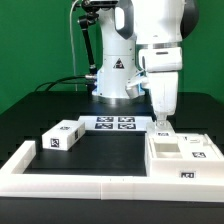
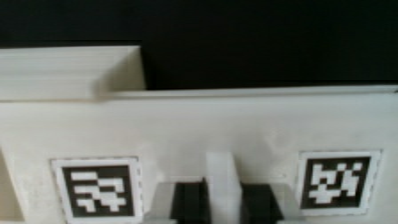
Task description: Assemble cabinet
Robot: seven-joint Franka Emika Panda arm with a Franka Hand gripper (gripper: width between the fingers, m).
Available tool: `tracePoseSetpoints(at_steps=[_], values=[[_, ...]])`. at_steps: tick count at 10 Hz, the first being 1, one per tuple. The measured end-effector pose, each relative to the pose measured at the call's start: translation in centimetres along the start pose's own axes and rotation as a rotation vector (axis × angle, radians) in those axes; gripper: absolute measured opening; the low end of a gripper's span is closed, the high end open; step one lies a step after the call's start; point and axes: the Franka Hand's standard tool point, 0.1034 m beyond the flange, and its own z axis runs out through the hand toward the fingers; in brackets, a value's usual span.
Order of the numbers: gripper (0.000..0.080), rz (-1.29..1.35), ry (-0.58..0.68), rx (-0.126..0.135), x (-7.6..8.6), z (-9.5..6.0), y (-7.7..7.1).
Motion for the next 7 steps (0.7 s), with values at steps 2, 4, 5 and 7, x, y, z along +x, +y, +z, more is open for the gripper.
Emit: tracePoseSetpoints(at_steps=[2, 4, 5, 7], values=[[0.0068, -0.003, -0.001, 0.000, -0.04, -0.02, 0.06], [0.0068, -0.003, -0.001, 0.000, -0.04, -0.02, 0.06], [0.0068, -0.004, -0.001, 0.000, -0.05, -0.02, 0.06], [0.0068, -0.012, -0.005, 0.008, -0.26, -0.04, 0.86]])
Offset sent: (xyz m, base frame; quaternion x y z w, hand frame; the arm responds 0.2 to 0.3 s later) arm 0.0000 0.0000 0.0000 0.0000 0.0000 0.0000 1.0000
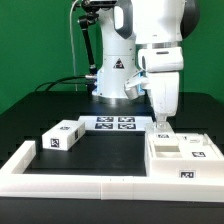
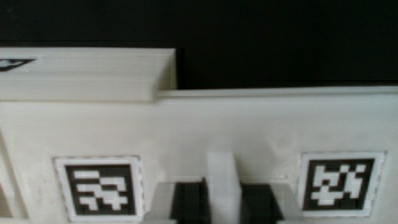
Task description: Assemble cabinet
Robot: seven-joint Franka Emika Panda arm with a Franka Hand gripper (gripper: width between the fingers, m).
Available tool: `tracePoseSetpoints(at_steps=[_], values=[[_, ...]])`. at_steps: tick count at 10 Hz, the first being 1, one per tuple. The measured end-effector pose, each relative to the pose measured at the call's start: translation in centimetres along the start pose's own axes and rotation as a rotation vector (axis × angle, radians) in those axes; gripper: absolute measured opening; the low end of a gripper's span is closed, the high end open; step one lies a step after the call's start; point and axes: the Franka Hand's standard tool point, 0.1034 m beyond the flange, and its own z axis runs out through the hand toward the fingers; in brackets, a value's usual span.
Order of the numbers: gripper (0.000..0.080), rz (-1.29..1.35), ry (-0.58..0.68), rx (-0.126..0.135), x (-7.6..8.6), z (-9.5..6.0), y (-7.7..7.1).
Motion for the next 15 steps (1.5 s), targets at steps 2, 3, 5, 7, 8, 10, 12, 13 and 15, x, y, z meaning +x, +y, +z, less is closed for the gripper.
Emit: tracePoseSetpoints(at_steps=[2, 3, 5, 7, 8, 10, 12, 13, 15], values=[[0.0068, 0.008, 0.003, 0.000, 0.0, 0.0, 2.9], [0.0068, 0.012, 0.008, -0.008, 0.1, 0.1, 4.0], [0.0068, 0.020, 0.017, -0.021, 0.2, 0.2, 6.1], [0.0070, 0.025, 0.022, -0.032, 0.2, 0.3, 7.1], [0.0070, 0.024, 0.023, -0.033, 0.2, 0.3, 7.2], [0.0071, 0.007, 0.022, -0.030, 0.1, 0.3, 7.7], [0.0071, 0.000, 0.014, -0.009, 0.1, 0.3, 7.7], [0.0071, -0.001, 0.013, -0.006, 0.1, 0.3, 7.7], [0.0071, -0.003, 0.011, -0.007, 0.1, 0.2, 7.6]])
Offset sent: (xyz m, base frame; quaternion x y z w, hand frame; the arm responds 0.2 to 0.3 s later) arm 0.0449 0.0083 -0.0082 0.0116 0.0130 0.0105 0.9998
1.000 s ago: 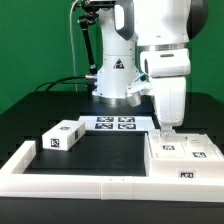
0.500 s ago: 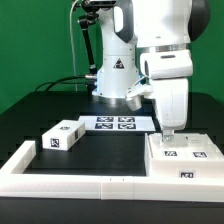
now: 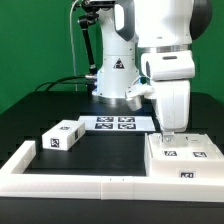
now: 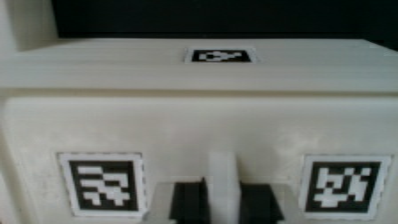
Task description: Assemble cabinet
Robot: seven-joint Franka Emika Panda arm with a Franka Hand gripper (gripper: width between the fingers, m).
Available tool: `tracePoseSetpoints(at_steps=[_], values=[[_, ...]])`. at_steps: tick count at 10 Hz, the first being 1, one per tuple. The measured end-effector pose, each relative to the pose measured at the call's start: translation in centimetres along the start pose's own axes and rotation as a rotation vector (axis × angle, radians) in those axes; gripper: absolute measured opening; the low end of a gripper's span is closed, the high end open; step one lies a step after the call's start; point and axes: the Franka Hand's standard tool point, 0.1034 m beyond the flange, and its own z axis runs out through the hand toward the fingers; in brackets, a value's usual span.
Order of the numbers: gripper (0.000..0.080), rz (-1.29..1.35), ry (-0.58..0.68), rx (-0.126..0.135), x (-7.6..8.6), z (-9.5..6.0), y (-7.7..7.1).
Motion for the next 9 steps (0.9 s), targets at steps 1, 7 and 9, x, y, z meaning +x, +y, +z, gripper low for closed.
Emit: tracePoseSetpoints(at_steps=[1, 7, 9], values=[[0.0071, -0.021, -0.011, -0.004, 0.1, -0.3, -0.1], [0.0749, 0.031, -0.003, -0.120, -0.5, -3.4, -4.0], [0.0784, 0.065, -0.002, -0.108, -0.5, -3.0, -5.3]])
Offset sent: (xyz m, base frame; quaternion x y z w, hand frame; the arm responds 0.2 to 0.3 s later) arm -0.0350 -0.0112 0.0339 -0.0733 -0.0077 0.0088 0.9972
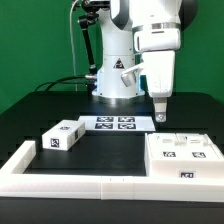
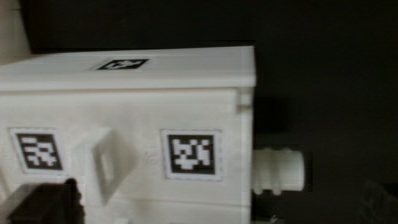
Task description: Assemble cabinet
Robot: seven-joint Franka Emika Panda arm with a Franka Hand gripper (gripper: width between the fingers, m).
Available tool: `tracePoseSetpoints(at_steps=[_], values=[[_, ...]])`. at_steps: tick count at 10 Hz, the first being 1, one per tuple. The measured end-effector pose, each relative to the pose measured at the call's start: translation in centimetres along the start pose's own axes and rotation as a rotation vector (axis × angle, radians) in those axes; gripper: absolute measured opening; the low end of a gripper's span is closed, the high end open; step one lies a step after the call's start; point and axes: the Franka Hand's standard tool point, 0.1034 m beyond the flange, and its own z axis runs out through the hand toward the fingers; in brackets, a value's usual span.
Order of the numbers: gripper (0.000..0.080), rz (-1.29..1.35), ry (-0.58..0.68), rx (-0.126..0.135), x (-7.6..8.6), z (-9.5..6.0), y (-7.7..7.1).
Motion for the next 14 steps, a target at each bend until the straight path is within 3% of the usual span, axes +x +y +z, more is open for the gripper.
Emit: tracePoseSetpoints(at_steps=[2, 3, 5, 12, 14], values=[[0.0797, 0.026, 0.005, -0.006, 0.0, 0.1, -0.1], [0.0797, 0.155, 0.023, -0.030, -0.1, 0.2, -0.6], [0.0797, 0.432, 0.037, -0.015, 0.3, 0.7, -1.9], [0.0797, 0.967, 0.061, 0.021, 1.3, 1.0, -2.4], [0.0797, 1.211, 0.045, 0.036, 2.0, 1.3, -3.3]])
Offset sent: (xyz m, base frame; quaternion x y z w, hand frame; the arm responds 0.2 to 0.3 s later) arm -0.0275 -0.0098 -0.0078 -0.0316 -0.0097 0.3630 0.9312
